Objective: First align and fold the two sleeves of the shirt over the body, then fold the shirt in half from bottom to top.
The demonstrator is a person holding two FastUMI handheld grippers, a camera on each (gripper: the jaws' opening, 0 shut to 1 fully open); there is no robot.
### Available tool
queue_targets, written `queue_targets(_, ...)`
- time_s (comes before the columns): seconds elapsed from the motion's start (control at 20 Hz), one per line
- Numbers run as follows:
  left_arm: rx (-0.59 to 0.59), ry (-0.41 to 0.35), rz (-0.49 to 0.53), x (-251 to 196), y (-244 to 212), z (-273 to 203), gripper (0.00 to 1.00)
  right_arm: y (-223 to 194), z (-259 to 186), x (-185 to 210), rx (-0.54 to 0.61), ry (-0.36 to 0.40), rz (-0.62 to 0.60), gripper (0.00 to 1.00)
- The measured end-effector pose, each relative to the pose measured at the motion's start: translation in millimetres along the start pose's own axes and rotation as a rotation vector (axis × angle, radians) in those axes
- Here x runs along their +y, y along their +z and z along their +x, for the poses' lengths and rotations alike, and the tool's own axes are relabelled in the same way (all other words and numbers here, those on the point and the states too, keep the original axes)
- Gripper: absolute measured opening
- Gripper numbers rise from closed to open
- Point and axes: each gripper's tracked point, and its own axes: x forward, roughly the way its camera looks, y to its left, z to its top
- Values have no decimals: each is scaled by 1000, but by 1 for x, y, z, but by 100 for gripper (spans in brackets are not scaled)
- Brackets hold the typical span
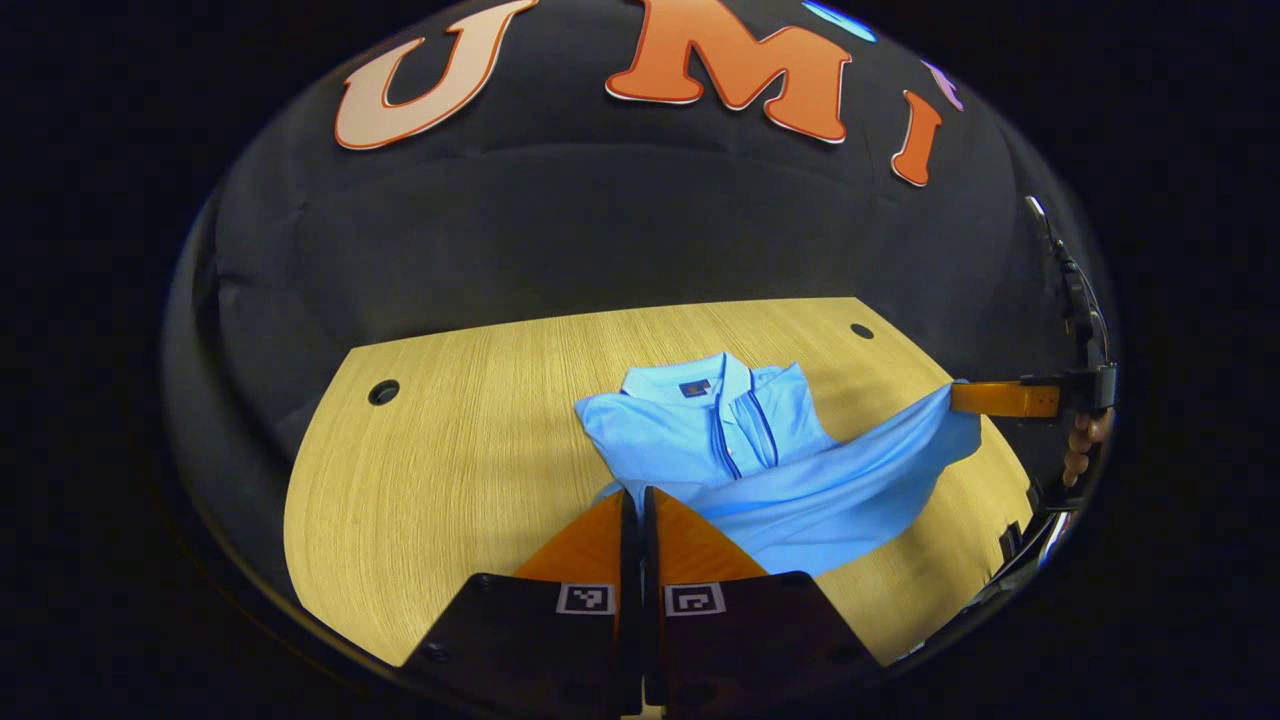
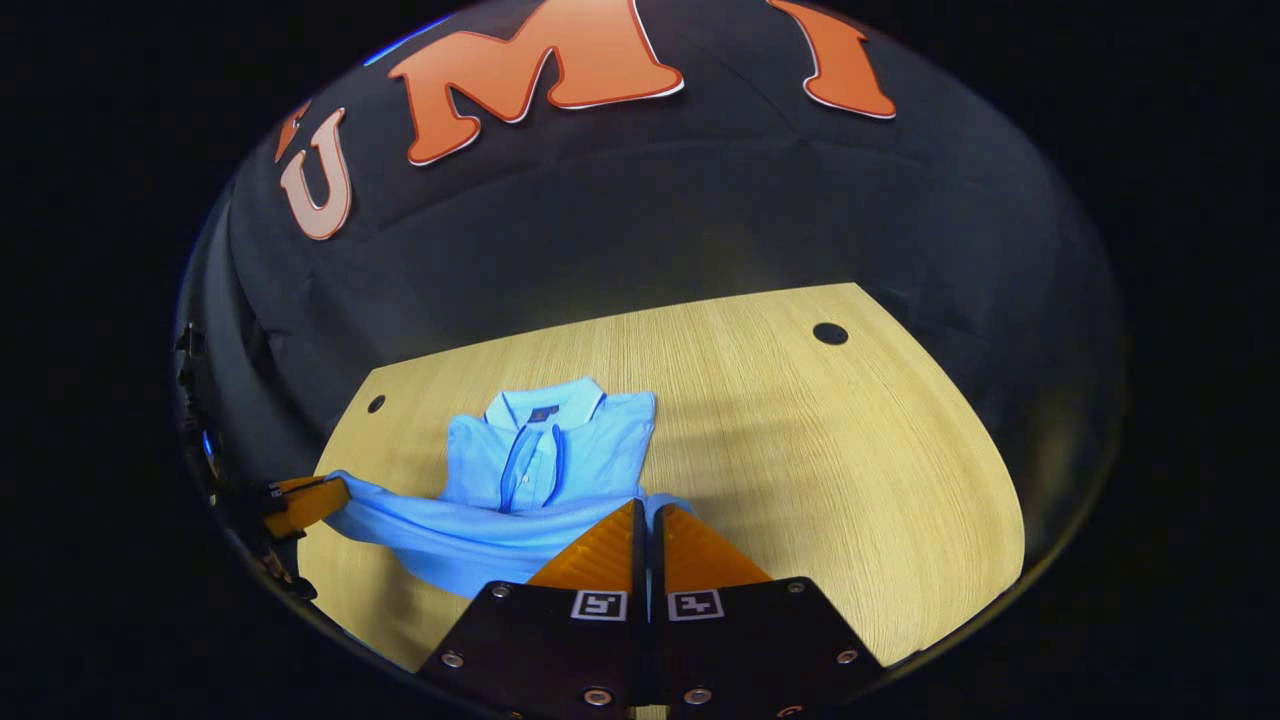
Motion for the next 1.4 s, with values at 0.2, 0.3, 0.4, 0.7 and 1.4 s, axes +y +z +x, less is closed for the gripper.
queue_targets(0.2, -23, 8, 13, 15, 29, 37, 5, 27, 32, 0, -2, -13, -7, 1)
queue_targets(0.3, -31, 10, 4, 22, 41, 53, 4, 38, 47, 2, -5, -19, -8, 1)
queue_targets(0.4, -35, 12, -9, 31, 48, 70, 4, 47, 62, 2, -7, -21, -11, 1)
queue_targets(0.7, -33, 36, -46, 54, 59, 118, 5, 59, 112, 8, 17, -16, 9, 1)
queue_targets(1.4, -66, 127, -60, 69, 86, 106, 99, 79, 109, 17, -5, 2, -48, 70)
